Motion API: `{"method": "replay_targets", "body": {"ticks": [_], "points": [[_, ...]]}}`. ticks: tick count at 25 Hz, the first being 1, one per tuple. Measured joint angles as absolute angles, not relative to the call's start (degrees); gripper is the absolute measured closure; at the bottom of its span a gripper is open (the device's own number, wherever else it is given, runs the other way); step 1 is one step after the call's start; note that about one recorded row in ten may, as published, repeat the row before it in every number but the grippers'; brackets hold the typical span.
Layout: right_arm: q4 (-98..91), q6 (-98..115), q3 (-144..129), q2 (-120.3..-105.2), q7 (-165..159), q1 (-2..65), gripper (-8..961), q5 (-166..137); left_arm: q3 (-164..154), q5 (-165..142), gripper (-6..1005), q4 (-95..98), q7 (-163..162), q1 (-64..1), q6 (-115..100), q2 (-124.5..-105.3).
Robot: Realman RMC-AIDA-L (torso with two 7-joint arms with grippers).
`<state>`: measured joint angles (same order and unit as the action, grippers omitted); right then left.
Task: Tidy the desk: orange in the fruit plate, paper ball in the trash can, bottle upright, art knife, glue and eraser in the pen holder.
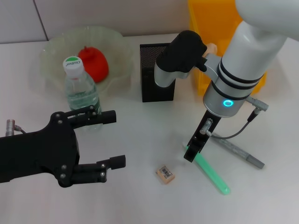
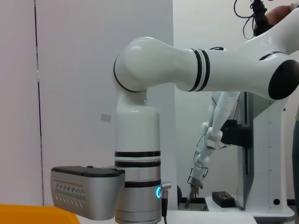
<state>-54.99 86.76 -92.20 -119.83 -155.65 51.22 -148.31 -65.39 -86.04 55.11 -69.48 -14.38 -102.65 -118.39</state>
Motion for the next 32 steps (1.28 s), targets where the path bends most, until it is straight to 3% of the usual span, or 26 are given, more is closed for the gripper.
{"method": "replay_targets", "body": {"ticks": [21, 27, 32], "points": [[-53.7, 85.7, -92.8, -119.88, -155.7, 51.2, 333, -147.4, -65.4, -86.0, 198, 55.3, -69.4, -14.5, -102.6, -118.35], [-53.7, 85.6, -92.8, -119.88, -155.7, 51.2, 415, -146.8, -65.4, -86.0, 198, 55.3, -69.2, -14.5, -102.7, -118.32], [-53.7, 85.5, -92.8, -119.88, -155.7, 51.2, 539, -146.8, -65.4, -86.0, 198, 55.3, -69.2, -14.5, -102.7, -118.3]]}}
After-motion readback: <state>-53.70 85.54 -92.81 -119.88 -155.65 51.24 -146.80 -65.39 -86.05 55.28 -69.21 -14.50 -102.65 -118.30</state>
